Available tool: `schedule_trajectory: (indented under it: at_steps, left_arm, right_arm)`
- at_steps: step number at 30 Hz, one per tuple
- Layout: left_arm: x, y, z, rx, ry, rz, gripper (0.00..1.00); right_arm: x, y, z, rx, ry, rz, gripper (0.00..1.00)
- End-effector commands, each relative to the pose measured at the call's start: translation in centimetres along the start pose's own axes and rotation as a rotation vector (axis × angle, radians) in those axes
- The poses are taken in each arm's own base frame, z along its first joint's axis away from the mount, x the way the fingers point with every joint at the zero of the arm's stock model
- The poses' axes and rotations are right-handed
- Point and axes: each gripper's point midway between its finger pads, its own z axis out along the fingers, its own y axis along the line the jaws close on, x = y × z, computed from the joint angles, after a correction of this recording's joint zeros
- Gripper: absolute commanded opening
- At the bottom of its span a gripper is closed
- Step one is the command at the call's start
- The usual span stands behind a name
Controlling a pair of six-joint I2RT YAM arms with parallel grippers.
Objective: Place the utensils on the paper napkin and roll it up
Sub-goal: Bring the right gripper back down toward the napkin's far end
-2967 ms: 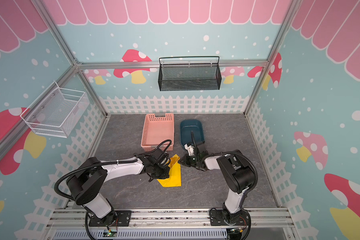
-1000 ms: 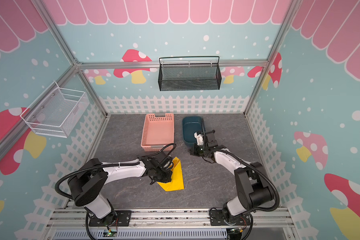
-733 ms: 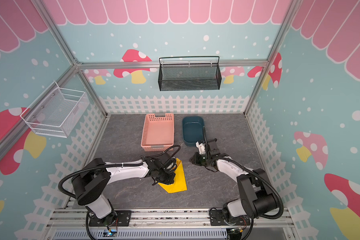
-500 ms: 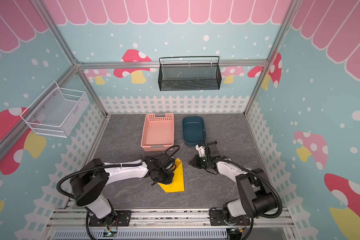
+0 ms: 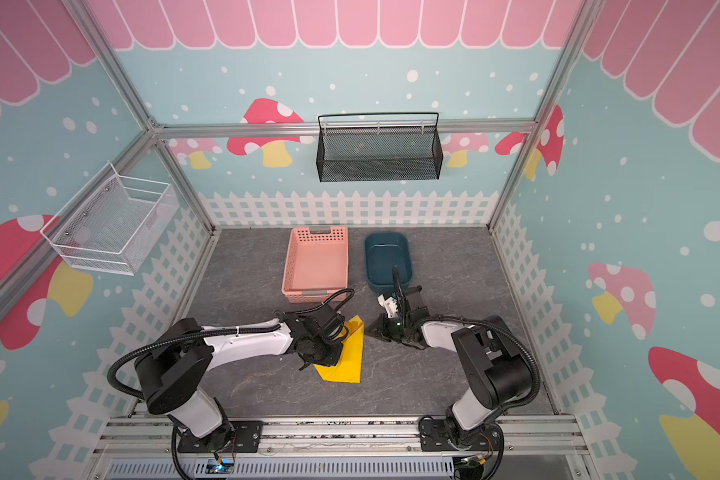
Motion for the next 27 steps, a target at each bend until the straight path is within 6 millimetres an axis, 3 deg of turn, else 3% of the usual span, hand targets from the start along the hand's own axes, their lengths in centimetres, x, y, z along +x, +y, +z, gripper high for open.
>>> schedule_trajectory:
  at_steps: [1,14,23,27]
  left_arm:
    - [1.7,3.0,0.8,-0.112,0.058,-0.032,0.0]
    - [1.8,2.9,0.9,-0.11,0.064,-0.031,0.0]
    - [1.9,3.0,0.9,-0.111,0.065,-0.032,0.0]
    - [1.9,3.0,0.9,-0.111,0.067,-0.032,0.0]
  right_arm:
    - [0.1,0.3,0.7,-0.028,0.016,-0.005,0.0]
    - [0.6,-0.7,2.2,-0.029,0.046,0.009,0.0]
    - [2.1,-4.2,2.9,0.077,0.073,0.063,0.0]
    - [1.6,-3.5,2.4,0.077,0.047,0.049,0.0]
